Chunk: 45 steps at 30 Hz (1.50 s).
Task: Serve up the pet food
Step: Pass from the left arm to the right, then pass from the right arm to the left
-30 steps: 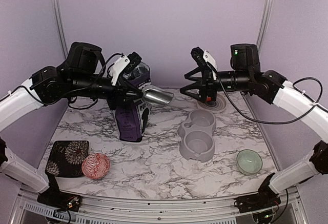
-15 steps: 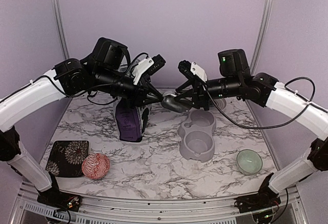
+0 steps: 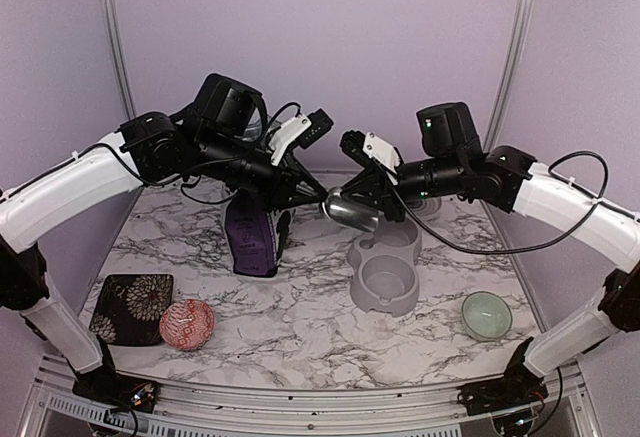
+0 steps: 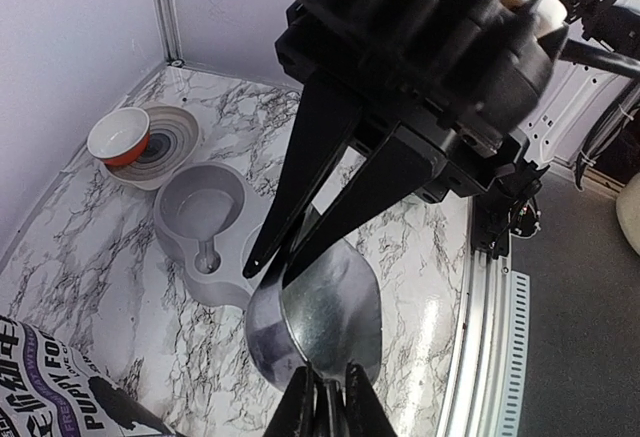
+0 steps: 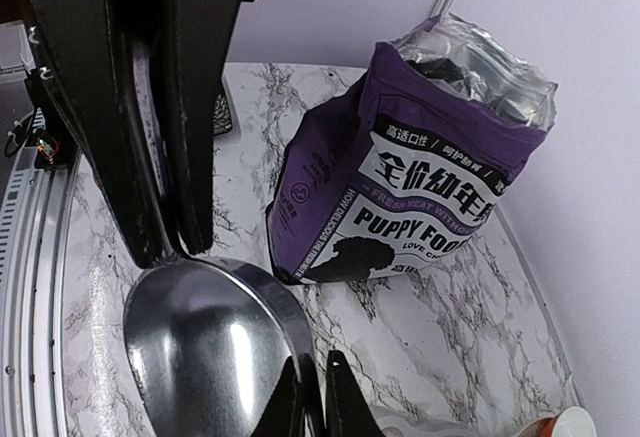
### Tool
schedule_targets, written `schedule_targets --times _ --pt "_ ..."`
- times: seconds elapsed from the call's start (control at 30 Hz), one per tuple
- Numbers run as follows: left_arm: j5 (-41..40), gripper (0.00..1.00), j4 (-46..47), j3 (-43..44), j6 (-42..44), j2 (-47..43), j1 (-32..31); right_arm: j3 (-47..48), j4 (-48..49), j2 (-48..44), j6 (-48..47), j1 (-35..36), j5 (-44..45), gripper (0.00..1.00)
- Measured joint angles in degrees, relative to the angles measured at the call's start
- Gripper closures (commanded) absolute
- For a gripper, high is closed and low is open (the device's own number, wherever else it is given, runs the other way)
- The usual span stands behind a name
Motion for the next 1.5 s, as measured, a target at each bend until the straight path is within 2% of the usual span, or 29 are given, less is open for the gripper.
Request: schedule_targets --times 0.17,0.2,0.43,0.7,0.9,1.17,1.5 --pt "-0.1 1.00 -0.3 0.0 -0.7 1.0 0.0 -1.7 0.7 0.0 -0.1 0.0 0.8 1.00" --pt "-0.1 0.97 -0.5 0.0 -0.8 1.1 0.0 -2.3 1.2 0.0 -0.1 0.0 0.8 1.00" --pt "-3.6 0.55 0.3 0.0 -2.4 1.5 0.0 -7.3 6.2 -1.3 3.1 0.3 2.4 1.00" --pt "-10.0 0.31 5.5 -3.1 -5.9 -0.2 0.0 -13.3 16.5 -5.1 11.4 0.3 7.4 1.00" --pt "-17.8 0.09 11.4 -7.6 -8.9 -4.0 0.0 -16.0 23.3 -6.0 19.3 0.3 12.7 1.00" --pt "-24.9 0.09 23.5 -15.4 -11.7 -10.5 0.0 -15.9 29.8 -5.2 35.6 0.3 23.7 1.00" --pt "-25.7 0.17 37.3 -24.5 -16.1 -10.6 -0.1 -7.0 31.7 0.6 60.9 0.6 35.0 1.00"
